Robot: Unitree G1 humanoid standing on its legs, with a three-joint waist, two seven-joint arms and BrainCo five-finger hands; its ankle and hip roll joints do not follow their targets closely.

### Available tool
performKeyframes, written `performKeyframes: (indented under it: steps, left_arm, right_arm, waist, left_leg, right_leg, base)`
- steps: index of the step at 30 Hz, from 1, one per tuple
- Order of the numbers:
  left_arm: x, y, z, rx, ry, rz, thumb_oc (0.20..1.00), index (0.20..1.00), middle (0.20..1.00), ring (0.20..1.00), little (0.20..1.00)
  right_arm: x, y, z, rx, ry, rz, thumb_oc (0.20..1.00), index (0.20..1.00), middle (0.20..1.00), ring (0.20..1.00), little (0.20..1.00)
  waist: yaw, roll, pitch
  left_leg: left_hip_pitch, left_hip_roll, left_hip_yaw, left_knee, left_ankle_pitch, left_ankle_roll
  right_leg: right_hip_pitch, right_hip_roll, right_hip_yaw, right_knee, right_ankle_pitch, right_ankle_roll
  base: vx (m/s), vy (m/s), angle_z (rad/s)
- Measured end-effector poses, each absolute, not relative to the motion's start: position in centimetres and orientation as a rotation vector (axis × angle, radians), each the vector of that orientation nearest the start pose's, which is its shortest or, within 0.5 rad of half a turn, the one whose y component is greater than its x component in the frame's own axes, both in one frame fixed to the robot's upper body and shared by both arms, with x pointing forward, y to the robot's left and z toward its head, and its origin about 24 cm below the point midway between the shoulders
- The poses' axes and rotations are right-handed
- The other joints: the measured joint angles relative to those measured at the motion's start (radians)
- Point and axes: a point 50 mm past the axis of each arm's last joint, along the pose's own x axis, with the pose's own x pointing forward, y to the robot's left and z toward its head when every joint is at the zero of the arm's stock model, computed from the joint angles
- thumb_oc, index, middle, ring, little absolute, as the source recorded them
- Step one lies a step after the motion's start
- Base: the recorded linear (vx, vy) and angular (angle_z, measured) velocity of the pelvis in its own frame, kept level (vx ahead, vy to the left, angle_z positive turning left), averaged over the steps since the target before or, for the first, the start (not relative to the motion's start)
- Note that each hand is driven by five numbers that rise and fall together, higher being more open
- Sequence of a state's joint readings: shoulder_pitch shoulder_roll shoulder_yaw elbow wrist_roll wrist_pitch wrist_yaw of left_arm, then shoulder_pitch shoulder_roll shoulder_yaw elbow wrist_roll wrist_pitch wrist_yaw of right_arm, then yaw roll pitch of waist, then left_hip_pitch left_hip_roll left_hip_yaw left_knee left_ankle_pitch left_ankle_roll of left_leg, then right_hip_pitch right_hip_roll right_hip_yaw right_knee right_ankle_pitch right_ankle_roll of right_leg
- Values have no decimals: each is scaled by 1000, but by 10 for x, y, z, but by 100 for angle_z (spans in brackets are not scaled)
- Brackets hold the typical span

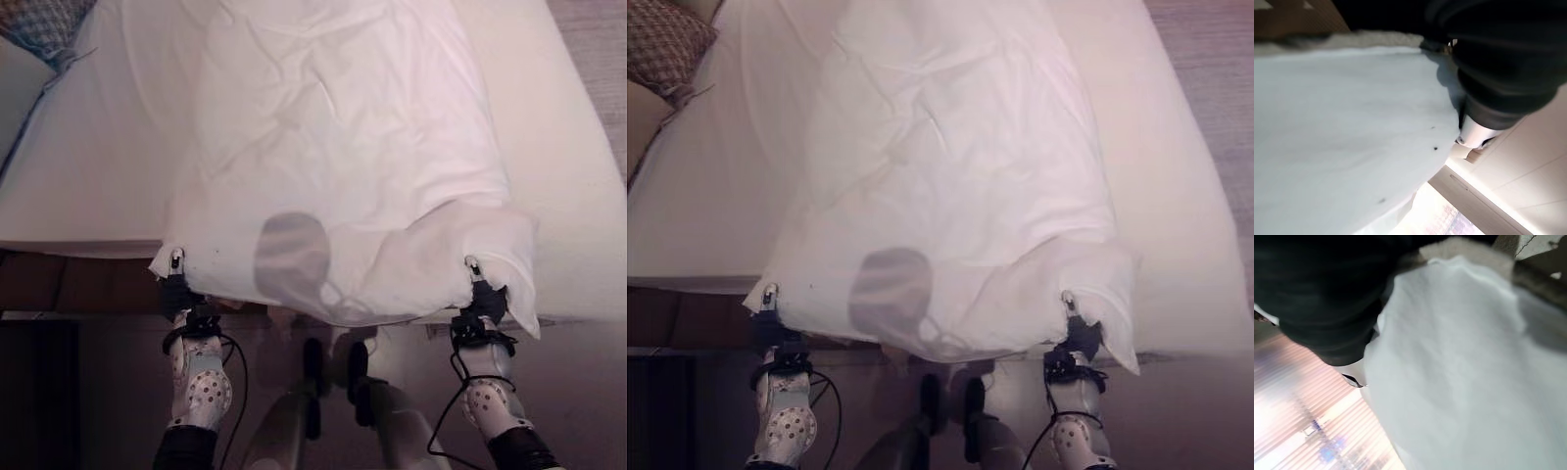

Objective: Make the bed

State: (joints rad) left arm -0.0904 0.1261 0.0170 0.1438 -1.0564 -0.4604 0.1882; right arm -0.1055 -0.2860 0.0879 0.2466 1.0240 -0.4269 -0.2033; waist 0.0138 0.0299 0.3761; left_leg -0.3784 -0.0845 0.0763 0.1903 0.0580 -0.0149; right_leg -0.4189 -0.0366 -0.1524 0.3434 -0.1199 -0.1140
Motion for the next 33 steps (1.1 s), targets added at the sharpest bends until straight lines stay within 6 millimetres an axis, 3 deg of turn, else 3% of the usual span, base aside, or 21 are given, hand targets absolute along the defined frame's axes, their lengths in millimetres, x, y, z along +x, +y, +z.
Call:
performKeyframes:
  steps: [2, 3, 4, 5, 6, 8, 9, 11, 13, 15, 17, 19, 20, 21, 23, 27, 28, 29, 30, 31, 33]
  left_arm:
    - [262, 214, 53, -942, -298, 414, 200, 200, 200, 200, 200]
    - [265, 217, 59, -928, -321, 407, 200, 200, 200, 200, 200]
    - [267, 220, 64, -924, -341, 406, 200, 200, 200, 200, 200]
    - [268, 220, 65, -929, -352, 411, 200, 200, 200, 200, 200]
    - [269, 217, 65, -940, -346, 408, 200, 200, 200, 200, 200]
    - [268, 213, 60, -947, -326, 411, 200, 200, 200, 200, 200]
    - [268, 212, 59, -948, -321, 412, 200, 200, 200, 200, 200]
    - [271, 206, 55, -938, -300, 398, 200, 200, 200, 200, 200]
    - [269, 198, 50, -943, -270, 380, 200, 200, 200, 200, 200]
    - [273, 184, 52, -944, -248, 320, 200, 200, 200, 200, 200]
    - [274, 182, 56, -934, -263, 281, 200, 200, 200, 200, 200]
    - [273, 187, 58, -910, -272, 278, 200, 200, 200, 200, 200]
    - [273, 189, 58, -904, -279, 278, 200, 200, 200, 200, 200]
    - [271, 195, 57, -898, -287, 297, 200, 200, 200, 200, 200]
    - [266, 202, 53, -891, -280, 329, 200, 200, 200, 200, 200]
    - [261, 202, 47, -886, -255, 348, 200, 200, 200, 200, 200]
    - [261, 203, 48, -887, -258, 348, 200, 200, 200, 200, 200]
    - [261, 201, 50, -895, -264, 342, 200, 200, 200, 200, 200]
    - [261, 200, 50, -900, -264, 342, 200, 200, 200, 200, 200]
    - [260, 201, 49, -901, -263, 348, 200, 200, 200, 200, 200]
    - [259, 202, 49, -905, -260, 351, 200, 200, 200, 200, 200]
  right_arm:
    - [268, -227, 45, 712, -187, -359, 200, 200, 200, 200, 200]
    - [270, -226, 47, 717, -194, -360, 200, 200, 200, 200, 200]
    - [269, -225, 45, 715, -188, -360, 200, 200, 200, 200, 200]
    - [270, -228, 47, 713, -199, -366, 200, 200, 200, 200, 200]
    - [269, -230, 47, 715, -202, -382, 200, 200, 200, 200, 200]
    - [266, -234, 44, 710, -201, -409, 200, 200, 200, 200, 200]
    - [266, -237, 42, 715, -201, -434, 200, 200, 200, 200, 200]
    - [259, -244, 35, 700, -179, -475, 200, 200, 200, 200, 200]
    - [252, -248, 31, 697, -173, -506, 200, 200, 200, 200, 200]
    - [247, -255, 36, 705, -209, -527, 200, 200, 200, 200, 200]
    - [250, -246, 35, 729, -200, -510, 200, 200, 200, 200, 200]
    - [256, -233, 36, 745, -185, -464, 200, 200, 200, 200, 200]
    - [257, -230, 35, 742, -179, -453, 200, 200, 200, 200, 200]
    - [257, -225, 35, 748, -177, -425, 200, 200, 200, 200, 200]
    - [257, -225, 35, 742, -176, -415, 200, 200, 200, 200, 200]
    - [257, -225, 34, 752, -174, -415, 200, 200, 200, 200, 200]
    - [257, -225, 33, 756, -171, -413, 200, 200, 200, 200, 200]
    - [256, -226, 32, 758, -168, -412, 200, 200, 200, 200, 200]
    - [256, -226, 31, 765, -161, -417, 200, 200, 200, 200, 200]
    - [256, -224, 29, 766, -151, -411, 200, 200, 200, 200, 200]
    - [255, -222, 28, 765, -144, -407, 200, 200, 200, 200, 200]
  waist:
    - [-2, -11, 5]
    - [4, -39, 16]
    - [8, -46, 18]
    - [0, -49, 28]
    - [-2, -51, 29]
    - [-1, -50, 30]
    - [0, -39, 24]
    - [0, -34, 25]
    - [-2, -10, 15]
    - [-4, -6, 15]
    - [-24, -11, 14]
    - [-19, -9, 13]
    - [-17, -9, 13]
    - [-7, -8, 14]
    - [0, -9, 14]
    - [-25, -30, 14]
    - [-25, -42, 13]
    - [-32, -53, 17]
    - [-31, -51, 18]
    - [-28, -51, 19]
    - [-28, -51, 19]
  left_leg:
    - [-22, 24, -5, 41, -36, -22]
    - [-48, 54, -165, 85, -70, -67]
    - [-51, 93, -208, 76, -77, -76]
    - [-65, 199, -221, 45, -74, -81]
    - [-64, 257, -230, 22, -73, -84]
    - [-53, 303, -225, -27, -73, -83]
    - [-41, 323, -176, -66, -73, -85]
    - [-47, 299, -147, -43, -70, -80]
    - [-52, 232, -130, -7, -64, -69]
    - [-68, 125, -94, 32, -54, -49]
    - [-69, 60, -19, 56, -64, 18]
    - [-57, 34, 24, 70, -85, 59]
    - [-48, 17, 12, 65, -85, 62]
    - [-28, 10, -17, 23, -70, 88]
    - [9, 12, -34, -53, -34, 98]
    - [58, -32, -56, -113, -15, 103]
    - [57, -44, -51, -114, -18, 99]
    - [55, -64, -54, -112, -20, 95]
    - [54, -65, -55, -112, -21, 95]
    - [51, -58, -47, -100, -28, 82]
    - [51, -51, -26, -77, -42, 62]
  right_leg:
    - [8, -18, 9, 0, -1, -2]
    - [-1, -22, 20, 5, 3, 7]
    - [-6, -15, 7, 4, 1, 3]
    - [-8, -12, -4, 8, 1, 2]
    - [-9, -16, 3, 12, 4, 8]
    - [-11, -22, 3, 18, 6, 26]
    - [-13, -26, -30, 16, 2, 37]
    - [-17, -67, -82, 22, 1, 64]
    - [-22, -98, -104, 13, 13, 108]
    - [-37, -197, -111, 34, 25, 157]
    - [-3, -282, -105, -18, 63, 213]
    - [40, -291, -89, -81, 106, 175]
    - [54, -279, -60, -86, 105, 176]
    - [25, -216, 11, -26, 46, 197]
    - [-10, -119, 11, 24, -15, 183]
    - [-68, 33, 8, 36, -28, 171]
    - [-76, 36, 6, 19, -17, 165]
    - [-75, 32, 18, 2, 30, 98]
    - [-68, 34, 11, -9, 46, 62]
    - [-57, 37, 4, -28, 58, 40]
    - [-42, 41, 3, -33, 56, 36]
  base:
    - [21, 150, 5]
    - [-2, 152, 4]
    - [13, 186, 11]
    - [7, 112, 5]
    - [40, 365, 5]
    - [33, 622, -6]
    - [31, 787, 0]
    - [50, 644, 8]
    - [91, 691, 3]
    - [127, 608, 27]
    - [153, 562, 22]
    - [150, 580, -26]
    - [82, 451, -38]
    - [25, 168, -32]
    - [25, 150, -39]
    - [21, 42, -2]
    - [18, -13, 19]
    - [7, -59, 15]
    - [-8, -40, 11]
    - [3, -107, -1]
    - [12, -93, -3]
